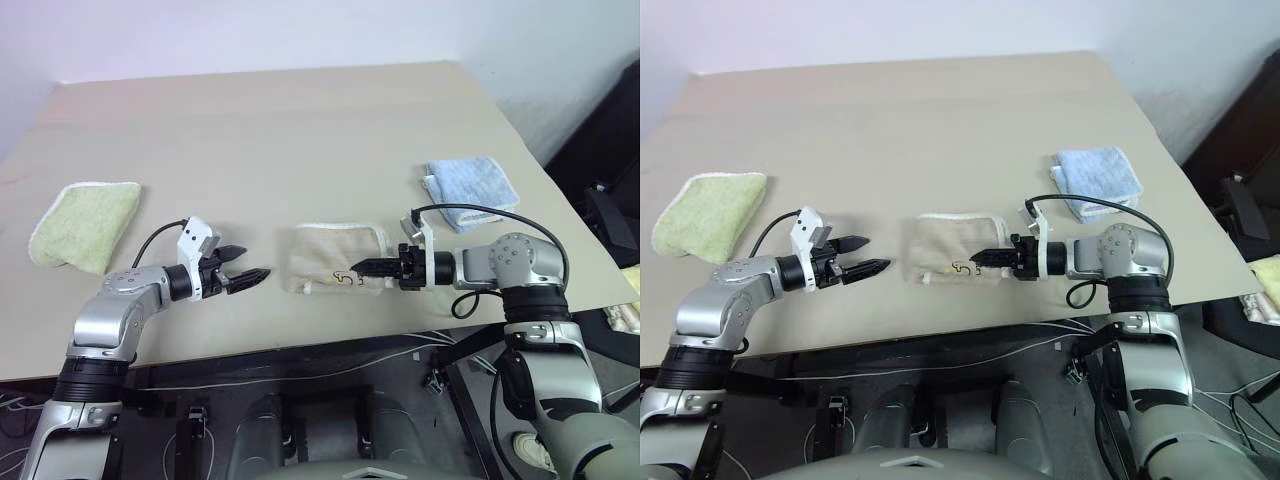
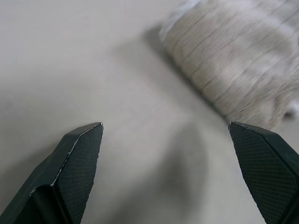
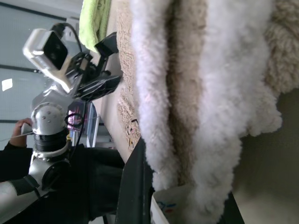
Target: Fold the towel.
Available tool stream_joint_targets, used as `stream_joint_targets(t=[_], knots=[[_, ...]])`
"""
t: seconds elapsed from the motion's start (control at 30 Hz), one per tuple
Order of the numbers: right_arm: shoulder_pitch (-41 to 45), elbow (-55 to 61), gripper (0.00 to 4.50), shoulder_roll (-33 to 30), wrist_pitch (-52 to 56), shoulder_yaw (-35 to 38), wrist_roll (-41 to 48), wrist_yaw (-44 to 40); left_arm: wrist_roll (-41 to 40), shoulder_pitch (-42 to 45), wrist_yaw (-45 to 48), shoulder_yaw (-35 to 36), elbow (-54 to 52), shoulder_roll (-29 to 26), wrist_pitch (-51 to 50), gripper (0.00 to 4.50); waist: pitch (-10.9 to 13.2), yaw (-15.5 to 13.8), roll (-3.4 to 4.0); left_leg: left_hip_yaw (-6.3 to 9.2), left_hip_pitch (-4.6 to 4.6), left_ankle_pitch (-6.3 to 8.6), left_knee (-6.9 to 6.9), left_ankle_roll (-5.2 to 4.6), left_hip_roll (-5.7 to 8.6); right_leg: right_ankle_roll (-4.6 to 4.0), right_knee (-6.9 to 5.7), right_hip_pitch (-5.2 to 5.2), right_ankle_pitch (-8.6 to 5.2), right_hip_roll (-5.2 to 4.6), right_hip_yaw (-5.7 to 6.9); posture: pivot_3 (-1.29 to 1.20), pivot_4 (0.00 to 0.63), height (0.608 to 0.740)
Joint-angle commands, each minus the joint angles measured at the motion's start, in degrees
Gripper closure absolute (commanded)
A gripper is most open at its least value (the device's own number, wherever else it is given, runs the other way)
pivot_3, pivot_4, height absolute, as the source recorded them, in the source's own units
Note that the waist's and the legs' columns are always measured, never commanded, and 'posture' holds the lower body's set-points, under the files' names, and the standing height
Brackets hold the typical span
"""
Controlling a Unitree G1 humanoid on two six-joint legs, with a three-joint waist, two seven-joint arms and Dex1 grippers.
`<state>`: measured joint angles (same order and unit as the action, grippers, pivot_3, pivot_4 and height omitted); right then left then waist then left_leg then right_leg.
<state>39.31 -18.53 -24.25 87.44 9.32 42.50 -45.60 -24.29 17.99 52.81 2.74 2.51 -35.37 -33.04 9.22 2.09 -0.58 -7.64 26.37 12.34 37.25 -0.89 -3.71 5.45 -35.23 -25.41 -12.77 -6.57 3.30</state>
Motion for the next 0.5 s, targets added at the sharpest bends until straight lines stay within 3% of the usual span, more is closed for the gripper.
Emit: stream_joint_targets(t=[0.03, 0.17, 0.33, 0.4, 0.5], knots=[[-1.0, 12.3, 4.48, 0.3, 2.7, 8.1, 4.5, 3.5, 0.3, 2.1, 0.5, -0.5, 0.0, 0.0, 0.6, 0.0, 0.0, -0.1, 0.01, 0.0, 0.0, 0.0, -0.01, 0.0, 0.0, 0.04, 0.0, 0.0, 0.02, 0.0, 0.0, 0.0, 0.15, 0.74], [-1.3, 22.1, 4.48, 2.0, 2.0, 15.6, 6.1, 9.1, 0.5, 4.1, -0.1, -1.6, 0.4, 0.8, 0.0, 0.0, 0.0, -1.0, 0.01, 0.0, 0.02, 0.0, 0.0, 0.0, 0.01, 0.05, 0.01, -0.02, 0.02, 0.0, 0.0, 0.0, 0.15, 0.74], [2.0, 25.7, 4.48, 7.9, -9.3, 26.5, 5.3, 21.4, 0.5, 6.6, 0.3, -4.2, 0.9, 2.6, -0.8, 0.0, 0.0, -1.3, 0.02, -0.03, 0.01, 0.0, 0.0, 0.0, 0.03, 0.02, 0.01, -0.01, 0.01, 0.01, 0.01, 0.0, 0.15, 0.74], [3.9, 25.1, 4.48, 9.1, -12.8, 28.3, 5.0, 25.6, 1.1, 7.7, 0.3, -5.0, 2.3, 3.1, -0.3, 0.0, 0.0, -1.2, 0.03, -0.06, 0.02, 0.0, 0.0, 0.0, 0.05, 0.04, 0.01, -0.01, 0.02, 0.01, 0.01, 0.0, 0.15, 0.74], [3.9, 25.1, 4.48, 8.3, -20.8, 24.8, 1.4, 27.0, 1.7, 9.7, 1.0, -5.3, 5.0, 4.1, 1.2, 0.0, 0.0, -1.2, 0.03, -0.07, 0.02, -0.01, -0.01, 0.0, 0.06, 0.06, 0.01, -0.01, 0.03, 0.02, 0.01, 0.0, 0.15, 0.74]])
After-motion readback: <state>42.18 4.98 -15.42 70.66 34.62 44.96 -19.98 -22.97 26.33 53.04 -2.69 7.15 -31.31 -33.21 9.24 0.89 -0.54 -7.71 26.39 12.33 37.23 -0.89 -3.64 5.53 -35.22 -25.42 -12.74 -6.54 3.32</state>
